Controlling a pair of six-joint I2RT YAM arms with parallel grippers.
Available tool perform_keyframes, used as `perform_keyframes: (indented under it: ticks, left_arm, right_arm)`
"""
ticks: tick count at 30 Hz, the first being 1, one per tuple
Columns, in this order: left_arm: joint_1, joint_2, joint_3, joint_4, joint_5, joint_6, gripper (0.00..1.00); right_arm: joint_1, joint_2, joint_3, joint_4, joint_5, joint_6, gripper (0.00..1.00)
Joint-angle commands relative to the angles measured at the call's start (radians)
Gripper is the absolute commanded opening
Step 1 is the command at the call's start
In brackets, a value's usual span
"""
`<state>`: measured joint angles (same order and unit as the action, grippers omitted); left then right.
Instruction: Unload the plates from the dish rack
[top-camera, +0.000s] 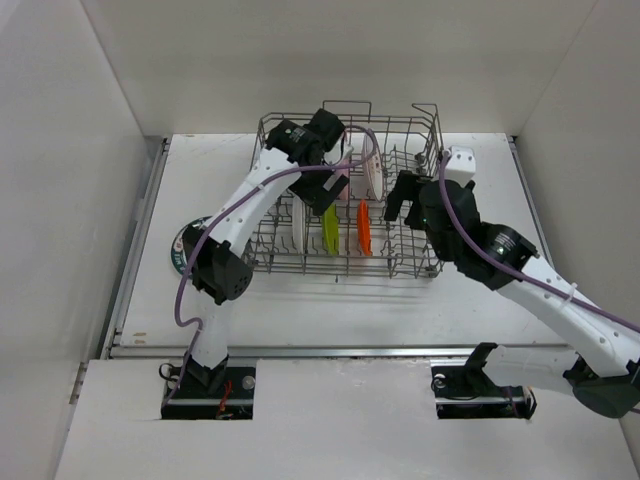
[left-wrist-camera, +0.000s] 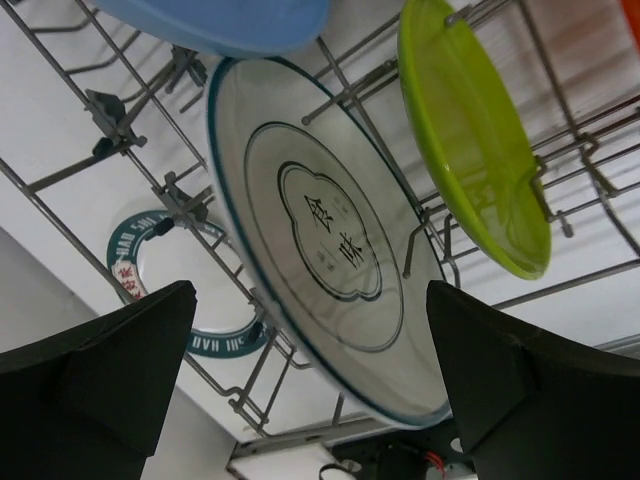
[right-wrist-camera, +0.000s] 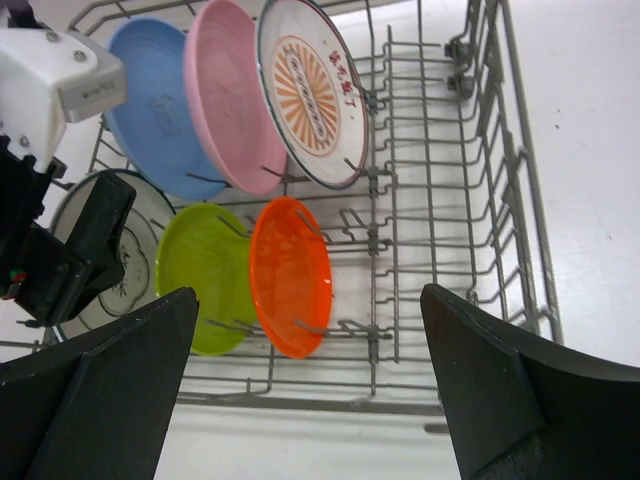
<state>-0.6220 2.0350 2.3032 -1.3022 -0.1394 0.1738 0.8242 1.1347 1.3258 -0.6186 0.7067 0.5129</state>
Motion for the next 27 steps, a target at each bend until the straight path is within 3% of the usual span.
perform_keyframes:
  ticks: [1,10,12,14,16,17,21,27]
  left_arm:
    - [-0.039,-0.045,-0.011,-0.042,-0.111,-0.02,1.0]
    - [-0.102,-0.073,-0.159,0.021,-0.325,-0.046,1.0]
    - [-0.102,-0.085,-0.159,0.021,-0.335,-0.046,1.0]
    - [-0.102,-0.076,-0.159,0.006,-0.295,-0.046,0.94]
    - [-0.102,-0.059,-0.159,-0.015,-0.282,-0.037,0.81]
    - [-0.102,-0.047,-0.171,-0.016,-0.27,-0.037,0.56]
    - [-0.102,-0.058,-0.182,-0.026,-0.247,-0.046,0.02]
    - [-0.102,-0.058,-0.116,-0.037,-0.2,-0.046,0.0]
  right_arm:
    - [-0.003,-0.078,-0.04,-0.049,0.051,0.055,0.99]
    - [-0.046,-0.063,-0.016,-0.161,0.145,0.122,0.99]
    - [-0.056,-0.038,0.009,-0.17,0.155,0.122,0.99]
    - [-0.066,-0.023,0.021,-0.17,0.155,0.089,1.0]
    - [-0.076,-0.009,0.033,-0.17,0.155,0.069,1.0]
    - [-0.076,-0.009,0.042,-0.179,0.155,0.068,1.0]
    - [-0.097,0.002,0.042,-0.188,0.154,0.068,1.0]
    - [-0.106,-0.007,0.033,-0.168,0.143,0.068,1.0]
